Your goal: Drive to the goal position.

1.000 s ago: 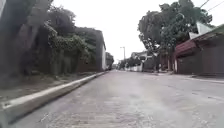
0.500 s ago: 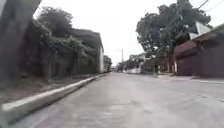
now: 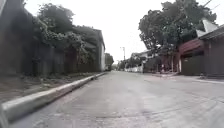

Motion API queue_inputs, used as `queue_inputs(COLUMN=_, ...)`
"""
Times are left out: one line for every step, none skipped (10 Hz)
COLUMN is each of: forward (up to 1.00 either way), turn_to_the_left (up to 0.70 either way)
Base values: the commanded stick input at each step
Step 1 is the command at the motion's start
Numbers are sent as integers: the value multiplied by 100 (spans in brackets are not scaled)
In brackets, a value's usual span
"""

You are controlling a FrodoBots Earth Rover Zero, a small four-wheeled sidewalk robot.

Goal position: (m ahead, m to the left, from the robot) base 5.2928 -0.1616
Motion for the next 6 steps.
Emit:
queue_inputs(forward=85, turn_to_the_left=0)
queue_inputs(forward=85, turn_to_the_left=0)
queue_inputs(forward=85, turn_to_the_left=0)
queue_inputs(forward=85, turn_to_the_left=0)
queue_inputs(forward=85, turn_to_the_left=0)
queue_inputs(forward=85, turn_to_the_left=0)
